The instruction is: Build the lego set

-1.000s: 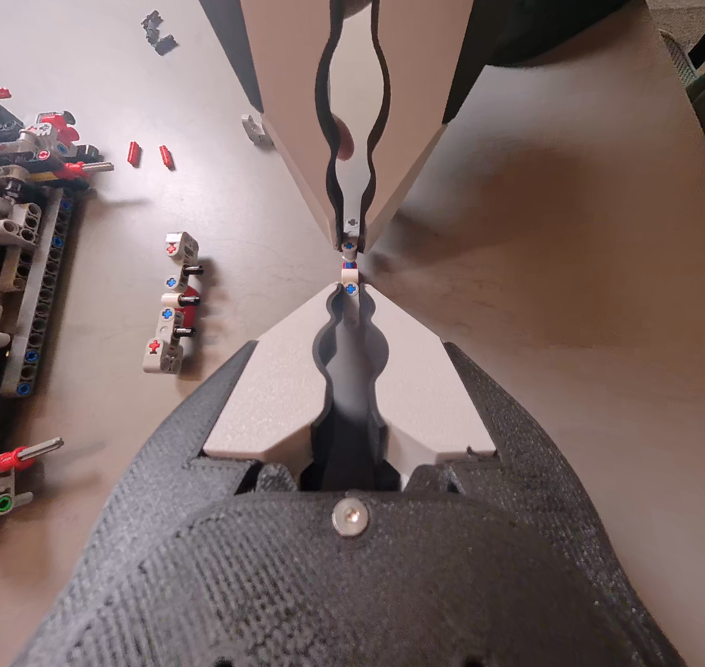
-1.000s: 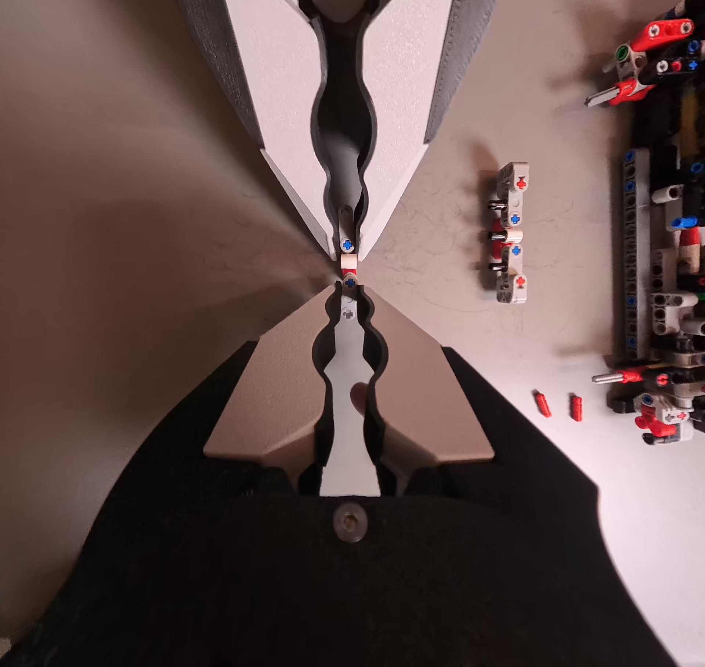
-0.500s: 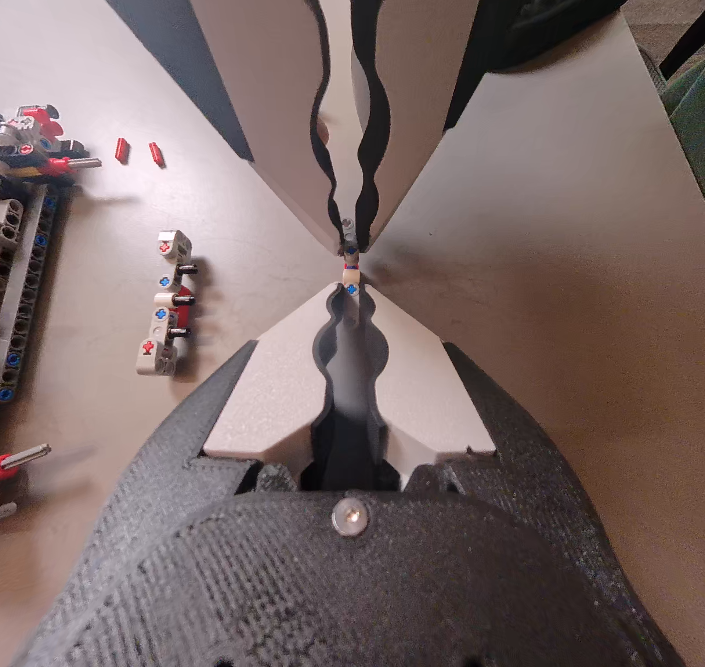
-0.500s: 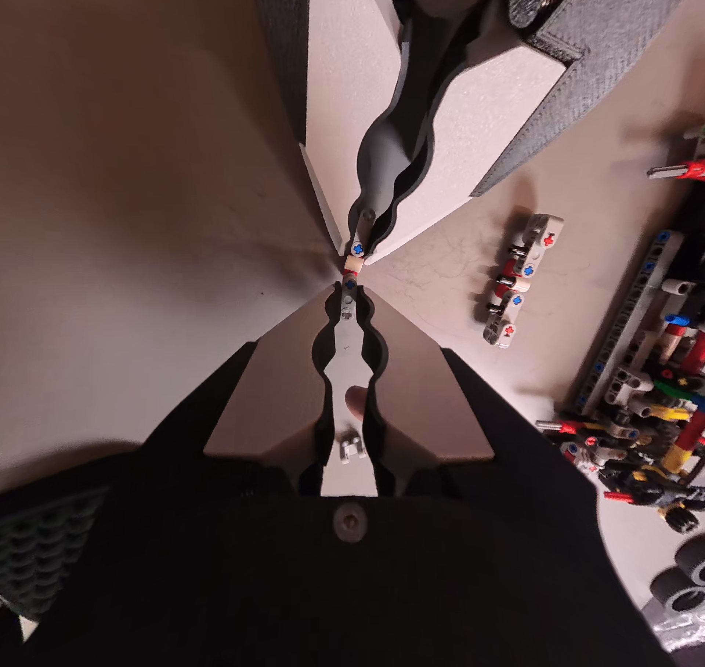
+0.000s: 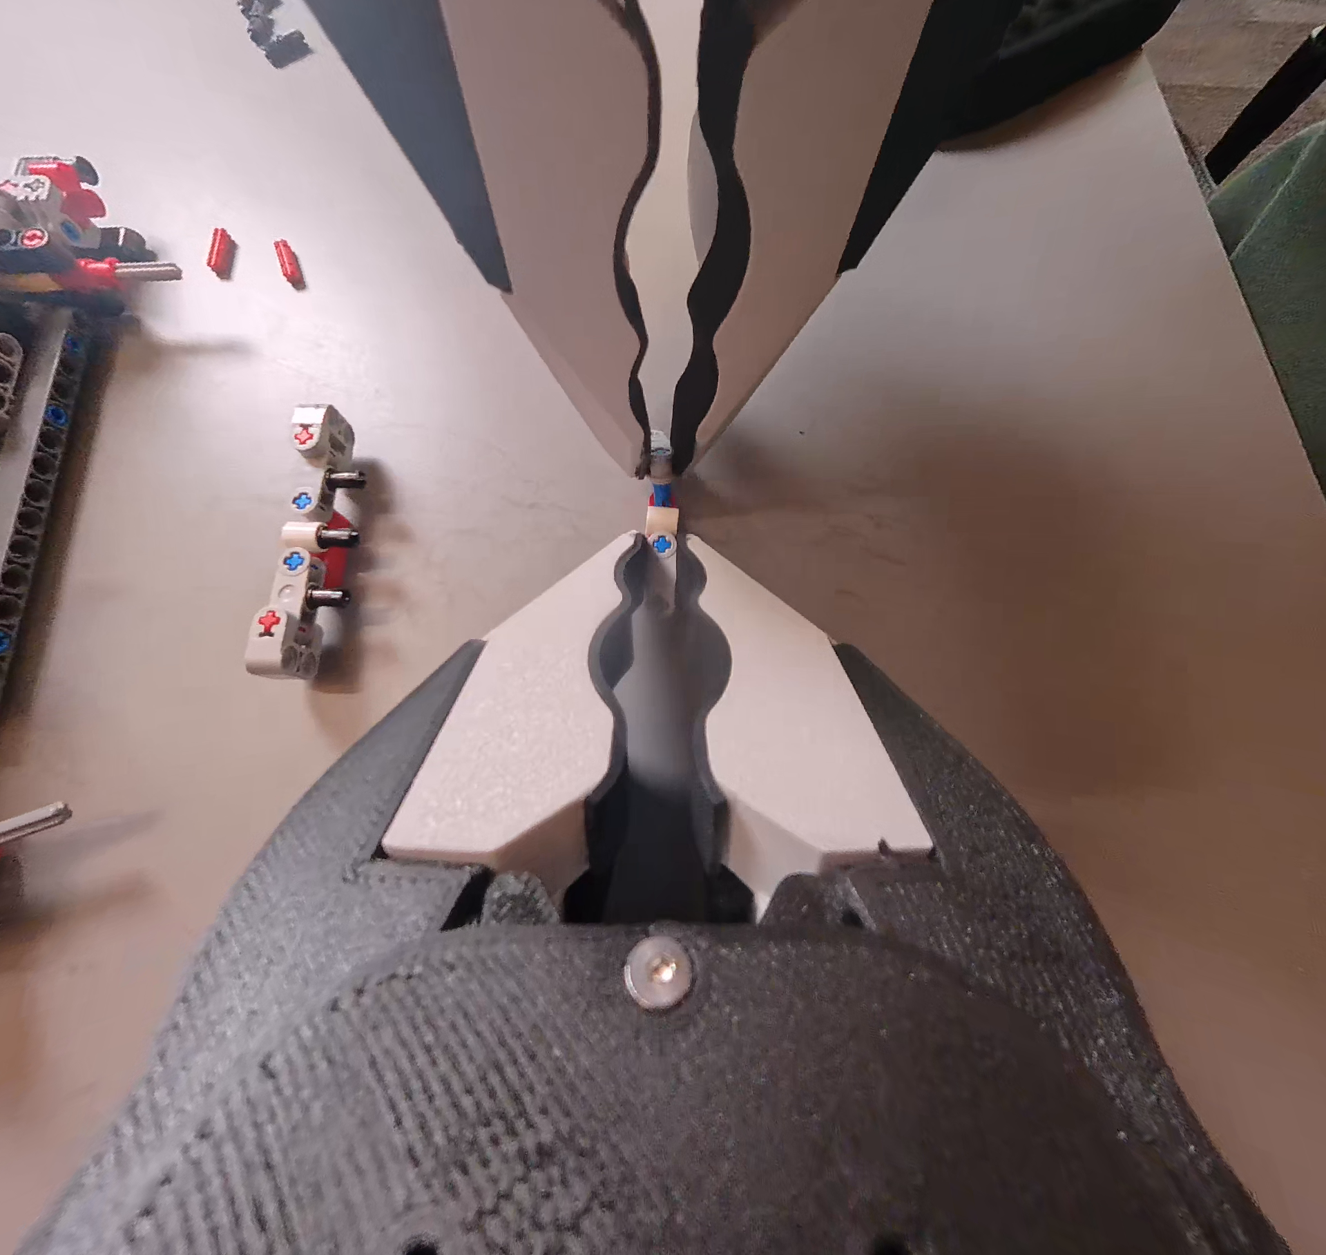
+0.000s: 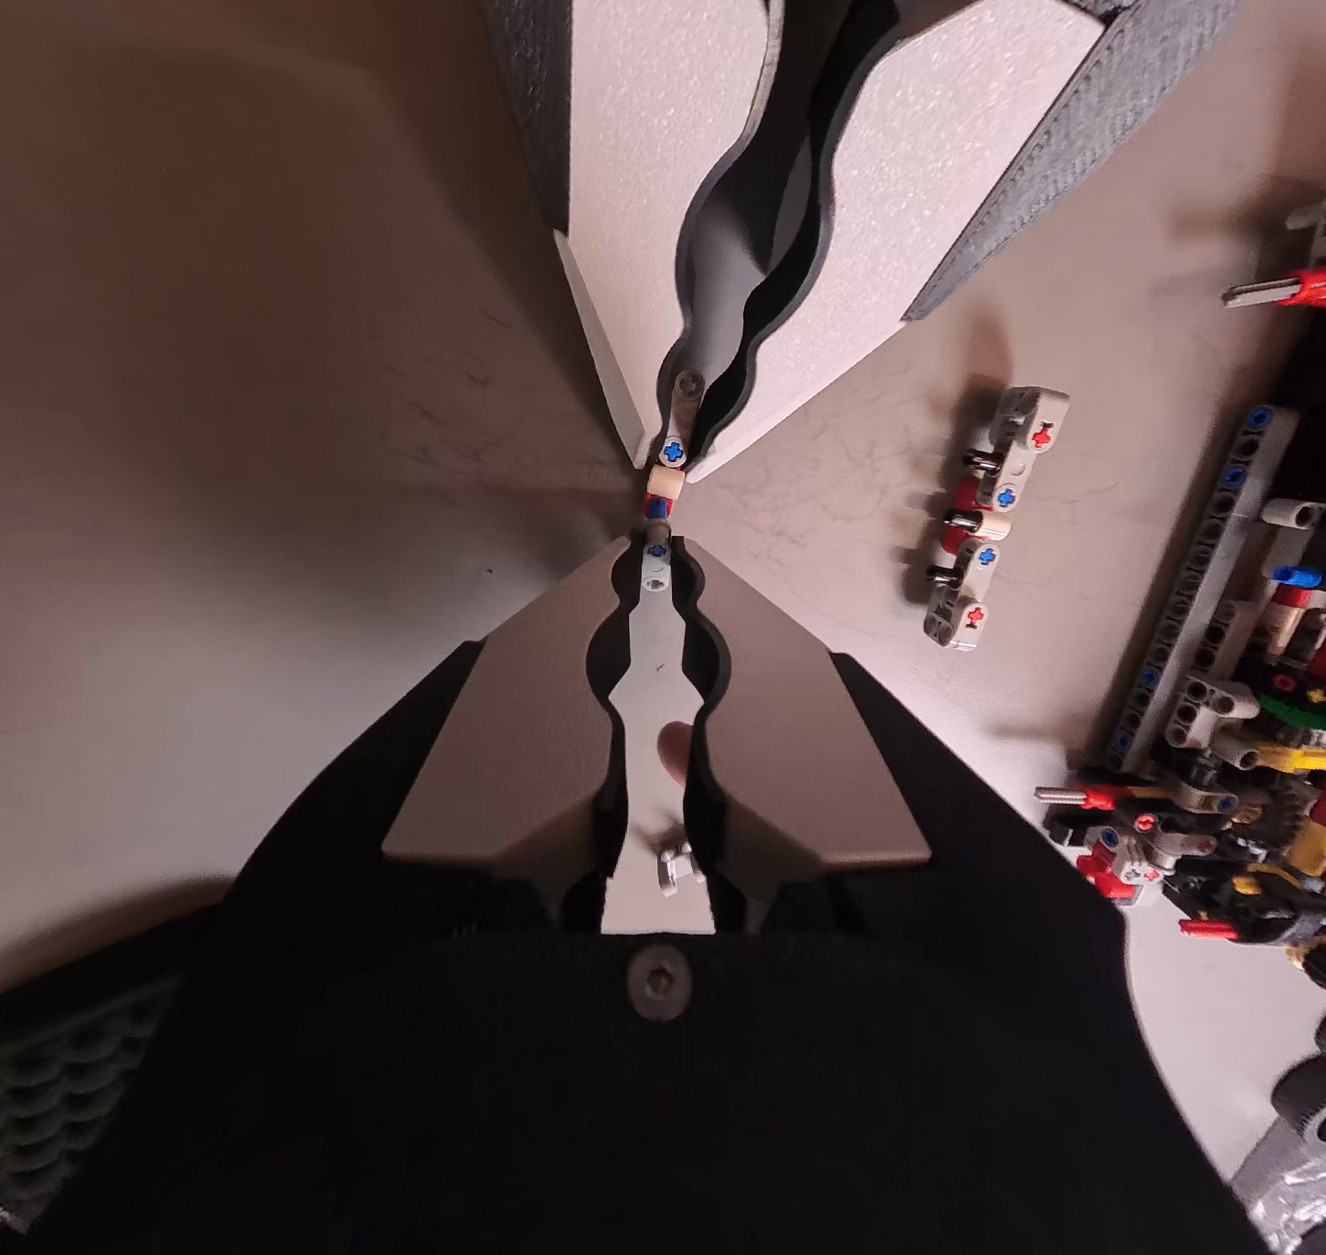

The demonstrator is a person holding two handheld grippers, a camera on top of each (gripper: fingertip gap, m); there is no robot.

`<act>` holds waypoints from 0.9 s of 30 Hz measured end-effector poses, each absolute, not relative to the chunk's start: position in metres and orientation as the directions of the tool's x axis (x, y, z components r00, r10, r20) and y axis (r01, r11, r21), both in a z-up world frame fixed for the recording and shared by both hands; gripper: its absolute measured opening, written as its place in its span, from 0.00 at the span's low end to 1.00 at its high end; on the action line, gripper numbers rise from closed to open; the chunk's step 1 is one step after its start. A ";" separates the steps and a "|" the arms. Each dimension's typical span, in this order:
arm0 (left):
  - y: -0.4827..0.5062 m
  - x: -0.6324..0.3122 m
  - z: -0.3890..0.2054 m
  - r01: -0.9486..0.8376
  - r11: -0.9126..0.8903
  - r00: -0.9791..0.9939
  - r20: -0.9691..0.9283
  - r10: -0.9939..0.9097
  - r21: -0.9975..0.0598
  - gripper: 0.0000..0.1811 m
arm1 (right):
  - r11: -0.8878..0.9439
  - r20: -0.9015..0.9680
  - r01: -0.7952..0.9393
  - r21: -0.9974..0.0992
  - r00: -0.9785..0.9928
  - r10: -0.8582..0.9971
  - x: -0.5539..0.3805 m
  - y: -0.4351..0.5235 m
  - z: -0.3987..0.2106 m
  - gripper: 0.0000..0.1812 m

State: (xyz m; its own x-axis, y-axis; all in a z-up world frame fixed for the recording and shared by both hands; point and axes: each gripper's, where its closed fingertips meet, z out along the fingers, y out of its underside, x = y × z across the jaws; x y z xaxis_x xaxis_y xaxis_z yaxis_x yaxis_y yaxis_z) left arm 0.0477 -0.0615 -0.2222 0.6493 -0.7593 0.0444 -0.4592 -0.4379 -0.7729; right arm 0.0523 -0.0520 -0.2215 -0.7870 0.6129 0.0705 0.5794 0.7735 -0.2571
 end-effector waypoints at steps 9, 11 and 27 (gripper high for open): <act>-0.061 0.048 -0.210 -0.412 -0.400 0.661 0.033 -0.750 -0.819 0.10 | 0.740 0.104 0.586 -0.330 -0.757 0.645 0.050 -0.049 -0.220 0.03; -0.061 0.049 -0.203 -0.386 -0.377 0.667 0.027 -0.744 -0.842 0.11 | 0.736 0.117 0.582 -0.345 -0.752 0.649 0.050 -0.048 -0.217 0.03; -0.058 0.049 -0.161 -0.236 -0.234 0.672 0.015 -0.740 -0.943 0.01 | 0.545 0.138 0.432 -0.719 -0.680 0.720 0.038 -0.065 -0.148 0.03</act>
State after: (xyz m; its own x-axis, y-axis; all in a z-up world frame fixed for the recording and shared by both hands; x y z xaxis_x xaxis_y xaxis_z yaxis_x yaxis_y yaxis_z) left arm 0.0487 -0.0584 -0.1607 0.6723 -0.7401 0.0154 -0.2360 -0.2341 -0.9431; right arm 0.0385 -0.0651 -0.1482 -0.6800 0.7201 0.1382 0.4315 0.5454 -0.7186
